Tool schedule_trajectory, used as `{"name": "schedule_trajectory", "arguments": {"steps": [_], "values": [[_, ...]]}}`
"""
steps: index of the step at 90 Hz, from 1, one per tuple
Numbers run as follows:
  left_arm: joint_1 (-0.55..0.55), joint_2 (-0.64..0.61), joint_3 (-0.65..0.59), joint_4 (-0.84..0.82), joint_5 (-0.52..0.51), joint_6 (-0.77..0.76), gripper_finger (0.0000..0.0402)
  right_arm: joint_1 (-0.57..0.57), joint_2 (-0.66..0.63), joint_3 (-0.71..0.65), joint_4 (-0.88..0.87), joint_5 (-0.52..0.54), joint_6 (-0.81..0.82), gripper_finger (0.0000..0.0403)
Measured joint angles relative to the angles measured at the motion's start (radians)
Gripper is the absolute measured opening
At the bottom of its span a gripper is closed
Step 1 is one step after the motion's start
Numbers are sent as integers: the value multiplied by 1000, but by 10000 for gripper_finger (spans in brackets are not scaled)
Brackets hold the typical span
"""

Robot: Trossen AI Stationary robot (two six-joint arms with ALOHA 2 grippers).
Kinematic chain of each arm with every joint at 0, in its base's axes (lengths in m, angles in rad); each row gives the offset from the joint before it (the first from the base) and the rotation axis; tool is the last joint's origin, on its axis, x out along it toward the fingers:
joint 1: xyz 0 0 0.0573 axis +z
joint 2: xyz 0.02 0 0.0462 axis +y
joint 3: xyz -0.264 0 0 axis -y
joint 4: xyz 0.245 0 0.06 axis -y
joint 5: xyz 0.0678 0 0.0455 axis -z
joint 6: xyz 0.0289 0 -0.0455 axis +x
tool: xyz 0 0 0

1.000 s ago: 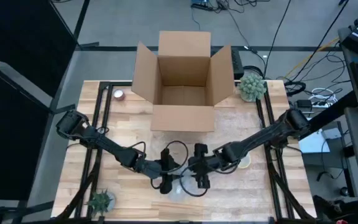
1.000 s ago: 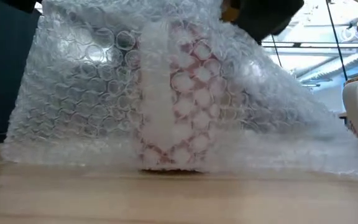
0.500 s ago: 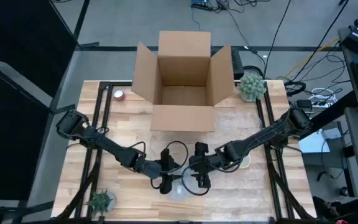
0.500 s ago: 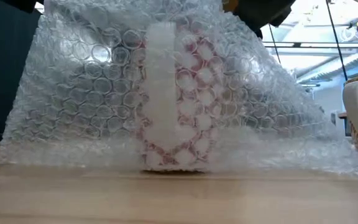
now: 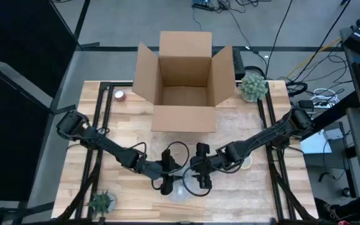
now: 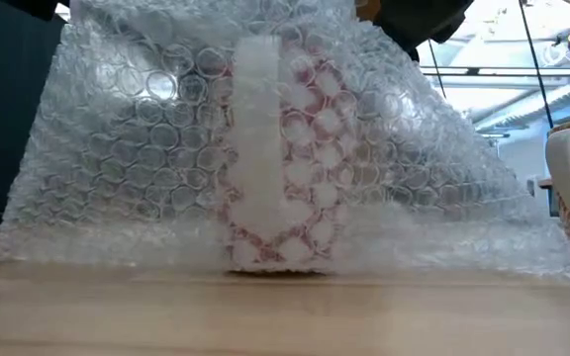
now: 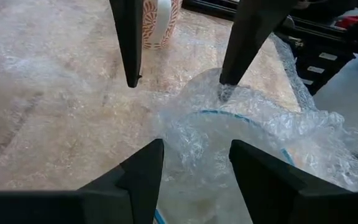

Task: Wrap mug
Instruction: Wrap the red cup with the left transparent bubble wrap

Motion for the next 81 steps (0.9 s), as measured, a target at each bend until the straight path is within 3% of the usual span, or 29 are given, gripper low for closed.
{"name": "schedule_trajectory", "arguments": {"steps": [81], "values": [[0,-1,0,-2,4,16,180,38,0,-1,-63,4,-25,256]]}}
